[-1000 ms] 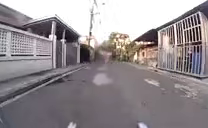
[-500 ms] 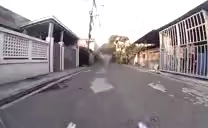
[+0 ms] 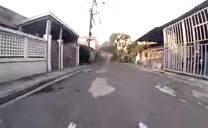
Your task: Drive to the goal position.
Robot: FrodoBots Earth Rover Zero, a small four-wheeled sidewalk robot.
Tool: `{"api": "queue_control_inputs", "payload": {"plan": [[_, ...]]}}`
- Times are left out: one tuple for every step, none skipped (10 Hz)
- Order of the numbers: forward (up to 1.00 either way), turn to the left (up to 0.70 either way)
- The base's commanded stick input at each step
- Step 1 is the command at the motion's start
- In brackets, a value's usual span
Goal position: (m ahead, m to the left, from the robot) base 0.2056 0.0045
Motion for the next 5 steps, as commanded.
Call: {"api": "queue_control_inputs", "payload": {"plan": [[0.70, 0.00], [0.70, 0.00], [0.70, 0.00], [0.70, 0.00], [0.70, 0.00]]}}
